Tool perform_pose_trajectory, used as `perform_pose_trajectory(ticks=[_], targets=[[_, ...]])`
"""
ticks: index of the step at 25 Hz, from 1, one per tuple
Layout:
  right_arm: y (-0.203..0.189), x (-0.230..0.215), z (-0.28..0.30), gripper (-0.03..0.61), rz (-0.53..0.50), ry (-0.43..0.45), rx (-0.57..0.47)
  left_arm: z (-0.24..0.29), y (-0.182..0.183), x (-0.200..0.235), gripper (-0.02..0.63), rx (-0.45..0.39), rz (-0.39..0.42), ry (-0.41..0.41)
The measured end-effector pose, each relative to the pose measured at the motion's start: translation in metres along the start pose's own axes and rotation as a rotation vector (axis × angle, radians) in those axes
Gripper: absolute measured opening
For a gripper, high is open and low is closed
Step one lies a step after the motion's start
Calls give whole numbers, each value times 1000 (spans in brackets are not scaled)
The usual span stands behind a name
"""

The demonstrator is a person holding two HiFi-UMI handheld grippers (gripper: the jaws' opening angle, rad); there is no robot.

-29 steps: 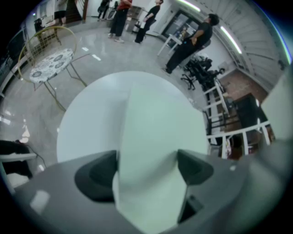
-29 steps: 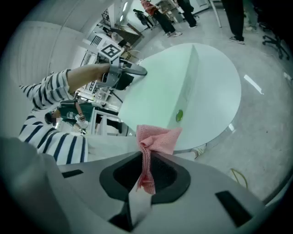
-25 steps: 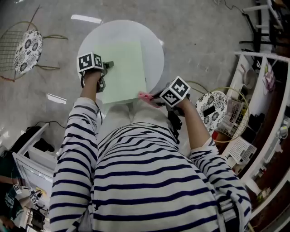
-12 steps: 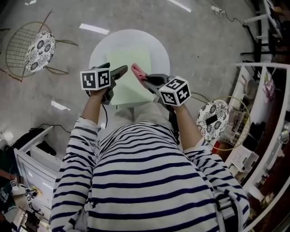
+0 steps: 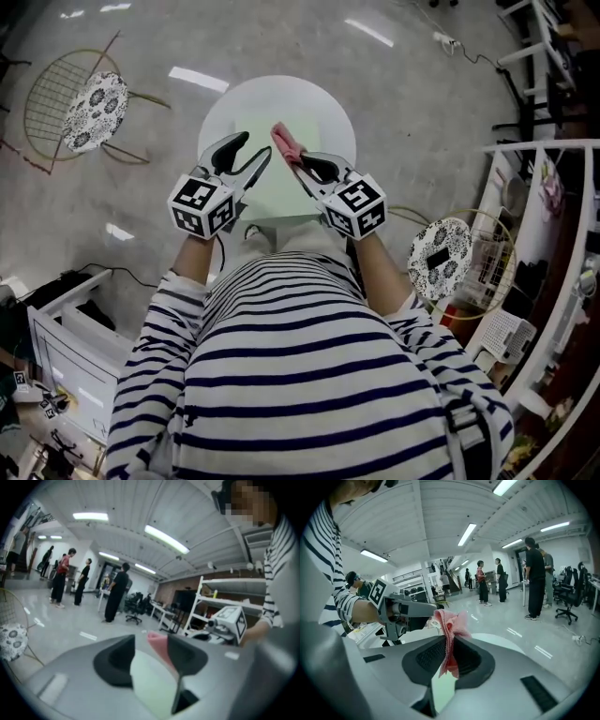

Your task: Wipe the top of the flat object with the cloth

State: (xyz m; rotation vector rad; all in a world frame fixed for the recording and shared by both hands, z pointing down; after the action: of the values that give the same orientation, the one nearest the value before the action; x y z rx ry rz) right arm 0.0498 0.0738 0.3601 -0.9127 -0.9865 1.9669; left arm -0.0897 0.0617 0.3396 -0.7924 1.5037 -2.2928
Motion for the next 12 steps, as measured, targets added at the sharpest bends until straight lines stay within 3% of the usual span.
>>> perform_pose_trajectory(ticks=[9, 12], targets=[[36, 41, -1, 46, -109, 7, -145, -51, 24, -20, 29, -145, 146, -31], [44, 50, 0, 44, -140, -5, -159, -63, 26, -23, 12, -175, 164, -45]])
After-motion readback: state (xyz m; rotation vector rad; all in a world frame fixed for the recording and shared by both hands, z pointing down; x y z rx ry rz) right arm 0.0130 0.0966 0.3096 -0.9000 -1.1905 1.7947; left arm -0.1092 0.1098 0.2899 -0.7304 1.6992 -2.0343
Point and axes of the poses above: the fingertips, and each gripper's own axes: z forward along the fingers, x to its left, y out of its top, the point moved 5 cm from there along -z, backward along the fingers, and after that the axes turned 5 degrees about y, right-handed, at the moved point
